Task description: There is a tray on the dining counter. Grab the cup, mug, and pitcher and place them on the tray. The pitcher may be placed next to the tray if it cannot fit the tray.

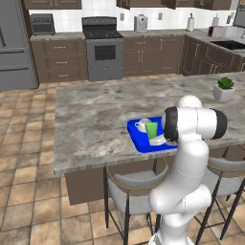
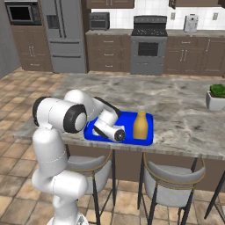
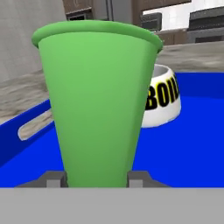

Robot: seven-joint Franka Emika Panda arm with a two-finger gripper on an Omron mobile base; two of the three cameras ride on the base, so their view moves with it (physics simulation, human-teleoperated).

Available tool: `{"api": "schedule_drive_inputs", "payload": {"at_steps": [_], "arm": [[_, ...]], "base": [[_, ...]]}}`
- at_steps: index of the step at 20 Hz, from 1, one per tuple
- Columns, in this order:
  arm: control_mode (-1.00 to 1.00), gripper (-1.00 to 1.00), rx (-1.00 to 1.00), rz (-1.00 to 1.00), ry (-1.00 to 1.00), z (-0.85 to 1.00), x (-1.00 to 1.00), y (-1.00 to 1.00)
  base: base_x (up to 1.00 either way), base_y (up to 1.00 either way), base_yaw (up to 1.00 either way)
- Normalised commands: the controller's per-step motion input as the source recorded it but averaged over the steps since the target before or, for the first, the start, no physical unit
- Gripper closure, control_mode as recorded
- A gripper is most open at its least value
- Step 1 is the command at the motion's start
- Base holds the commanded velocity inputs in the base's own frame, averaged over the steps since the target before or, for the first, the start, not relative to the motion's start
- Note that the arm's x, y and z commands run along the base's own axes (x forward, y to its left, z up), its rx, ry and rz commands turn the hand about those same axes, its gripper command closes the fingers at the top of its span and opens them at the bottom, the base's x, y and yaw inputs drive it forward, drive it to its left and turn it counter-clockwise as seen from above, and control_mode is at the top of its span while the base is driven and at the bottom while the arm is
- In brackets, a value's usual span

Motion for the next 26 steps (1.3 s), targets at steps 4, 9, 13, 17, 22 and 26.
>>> {"api": "schedule_drive_inputs", "payload": {"at_steps": [4, 9, 13, 17, 22, 26], "arm": [[-1.00, 1.00, 0.00, 0.00, -0.13, -0.32, -0.08, 0.08], [-1.00, 1.00, 0.00, 0.00, -0.12, -0.27, -0.06, 0.12], [-1.00, 1.00, 0.00, 0.00, -0.08, -0.20, 0.00, 0.07], [-1.00, 1.00, 0.00, 0.00, -0.04, -0.22, -0.02, 0.06], [-1.00, 1.00, 0.00, 0.00, 0.00, -0.22, -0.04, 0.01], [-1.00, -1.00, 0.00, 0.00, 0.00, -0.20, -0.12, 0.00]], "base": [[0.00, 0.00, 0.00], [0.00, 0.00, 0.00], [0.00, 0.00, 0.00], [0.00, 0.00, 0.00], [0.00, 0.00, 0.00], [0.00, 0.00, 0.00]]}}
